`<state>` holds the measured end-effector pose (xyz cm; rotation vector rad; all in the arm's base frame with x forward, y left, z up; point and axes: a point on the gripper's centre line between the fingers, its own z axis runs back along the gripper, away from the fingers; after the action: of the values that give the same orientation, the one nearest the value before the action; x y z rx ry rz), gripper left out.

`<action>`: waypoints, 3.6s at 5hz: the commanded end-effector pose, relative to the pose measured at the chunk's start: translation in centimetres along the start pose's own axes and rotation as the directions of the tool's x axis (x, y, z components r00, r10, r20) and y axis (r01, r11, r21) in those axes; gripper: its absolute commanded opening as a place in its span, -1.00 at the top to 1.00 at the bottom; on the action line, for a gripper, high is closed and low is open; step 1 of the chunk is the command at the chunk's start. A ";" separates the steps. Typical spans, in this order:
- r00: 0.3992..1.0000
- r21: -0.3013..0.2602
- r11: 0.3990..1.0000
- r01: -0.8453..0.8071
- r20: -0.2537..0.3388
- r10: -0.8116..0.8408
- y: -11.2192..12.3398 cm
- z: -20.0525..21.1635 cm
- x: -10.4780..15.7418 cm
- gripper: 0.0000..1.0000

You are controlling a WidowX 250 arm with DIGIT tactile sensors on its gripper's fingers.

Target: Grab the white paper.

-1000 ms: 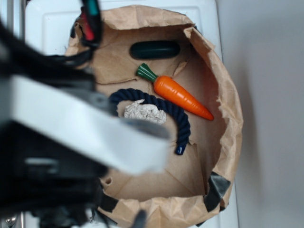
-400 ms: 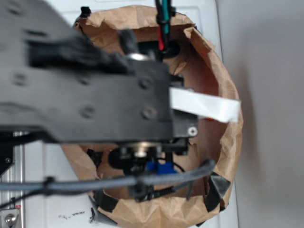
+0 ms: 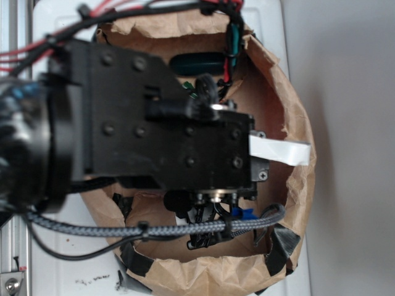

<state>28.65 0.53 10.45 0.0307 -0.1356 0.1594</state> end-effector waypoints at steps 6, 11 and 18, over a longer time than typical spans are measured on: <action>0.988 0.073 0.985 -0.154 0.040 0.152 2.4 0.1 3.1 -1.00; 0.956 -0.019 0.956 -0.294 -0.007 0.294 3.2 -1.5 2.8 -1.00; 0.956 0.083 0.954 -0.288 0.078 0.282 2.4 -5.1 0.3 -1.00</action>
<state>28.80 3.05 3.65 0.1203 -0.1443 0.4561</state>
